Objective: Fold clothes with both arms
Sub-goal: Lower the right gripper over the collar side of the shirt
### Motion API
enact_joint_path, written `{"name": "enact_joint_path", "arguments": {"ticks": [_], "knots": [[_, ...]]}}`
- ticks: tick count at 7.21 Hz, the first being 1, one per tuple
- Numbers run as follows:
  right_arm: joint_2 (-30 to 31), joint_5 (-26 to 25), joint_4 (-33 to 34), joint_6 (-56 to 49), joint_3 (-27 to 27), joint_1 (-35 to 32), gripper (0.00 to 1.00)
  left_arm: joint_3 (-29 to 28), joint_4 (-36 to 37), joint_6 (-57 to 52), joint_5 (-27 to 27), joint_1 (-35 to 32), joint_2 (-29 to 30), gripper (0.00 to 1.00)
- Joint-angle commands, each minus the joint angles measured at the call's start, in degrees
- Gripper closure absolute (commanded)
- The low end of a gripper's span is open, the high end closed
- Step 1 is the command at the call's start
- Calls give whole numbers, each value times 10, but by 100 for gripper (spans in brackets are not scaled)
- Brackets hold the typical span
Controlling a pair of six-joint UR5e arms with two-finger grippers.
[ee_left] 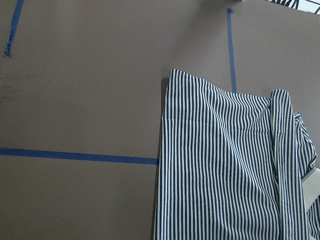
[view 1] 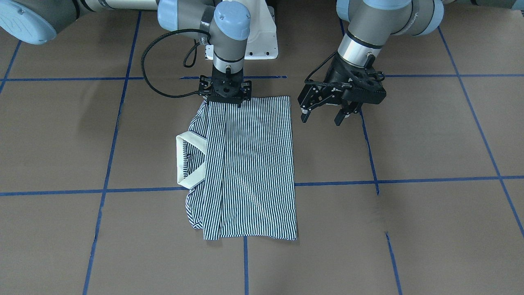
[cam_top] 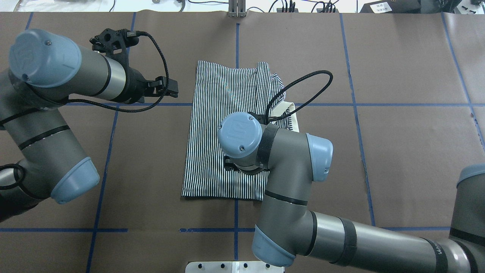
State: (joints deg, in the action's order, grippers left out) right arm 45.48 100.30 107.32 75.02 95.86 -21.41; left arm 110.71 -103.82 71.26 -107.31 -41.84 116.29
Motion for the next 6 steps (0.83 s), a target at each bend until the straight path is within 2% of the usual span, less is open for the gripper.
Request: {"name": "enact_joint_path", "arguments": {"ticks": [1, 6], "knots": [[19, -4, 9, 2, -4, 8, 0, -1, -1, 1, -1, 0, 1, 0], [18, -2, 8, -14, -18, 23, 0, -7, -7, 9, -3, 4, 5, 0]]}}
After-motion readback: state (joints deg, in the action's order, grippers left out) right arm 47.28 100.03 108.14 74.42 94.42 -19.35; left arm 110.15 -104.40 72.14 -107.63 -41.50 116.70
